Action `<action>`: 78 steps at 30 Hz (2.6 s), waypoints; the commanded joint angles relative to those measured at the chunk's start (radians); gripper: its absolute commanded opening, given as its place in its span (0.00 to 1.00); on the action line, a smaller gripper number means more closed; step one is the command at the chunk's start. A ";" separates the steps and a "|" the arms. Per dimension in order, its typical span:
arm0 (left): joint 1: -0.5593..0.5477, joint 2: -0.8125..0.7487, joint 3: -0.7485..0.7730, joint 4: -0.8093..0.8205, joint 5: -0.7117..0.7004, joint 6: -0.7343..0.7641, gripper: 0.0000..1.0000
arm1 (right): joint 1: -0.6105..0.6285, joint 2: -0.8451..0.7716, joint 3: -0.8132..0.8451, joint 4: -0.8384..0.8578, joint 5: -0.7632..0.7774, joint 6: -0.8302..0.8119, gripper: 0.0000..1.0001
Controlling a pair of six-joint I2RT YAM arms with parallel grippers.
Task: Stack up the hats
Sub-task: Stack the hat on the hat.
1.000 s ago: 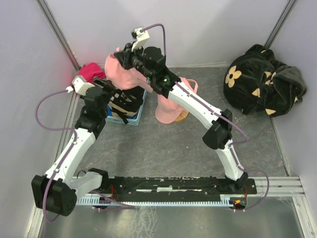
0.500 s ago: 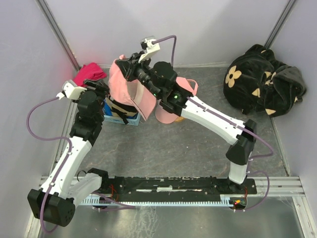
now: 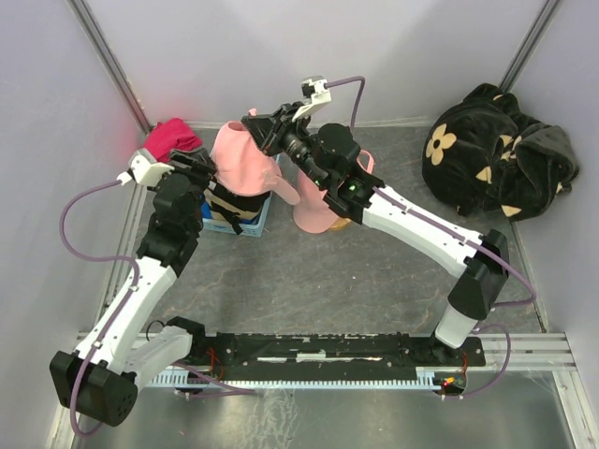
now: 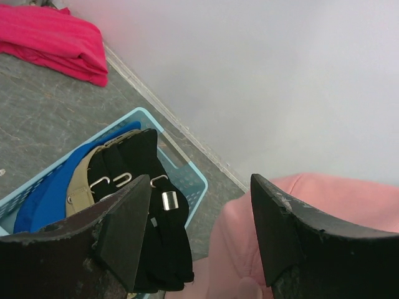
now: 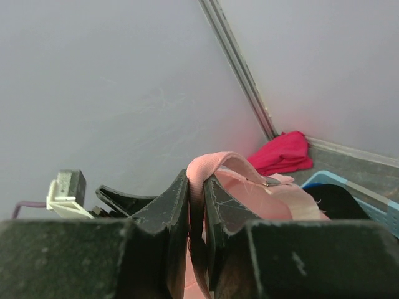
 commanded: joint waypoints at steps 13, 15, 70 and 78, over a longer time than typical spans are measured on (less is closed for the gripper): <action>-0.063 0.041 0.017 0.087 -0.093 0.053 0.72 | -0.079 -0.012 -0.156 0.263 -0.095 0.264 0.21; -0.076 0.047 0.017 0.095 -0.104 0.060 0.72 | -0.092 -0.016 -0.183 0.281 -0.099 0.274 0.21; -0.328 0.457 0.201 0.374 -0.080 0.342 0.74 | -0.441 -0.228 -0.756 0.510 -0.102 0.417 0.23; -0.328 0.503 0.231 0.376 0.007 0.362 0.75 | -0.496 -0.217 -0.802 0.550 -0.118 0.458 0.25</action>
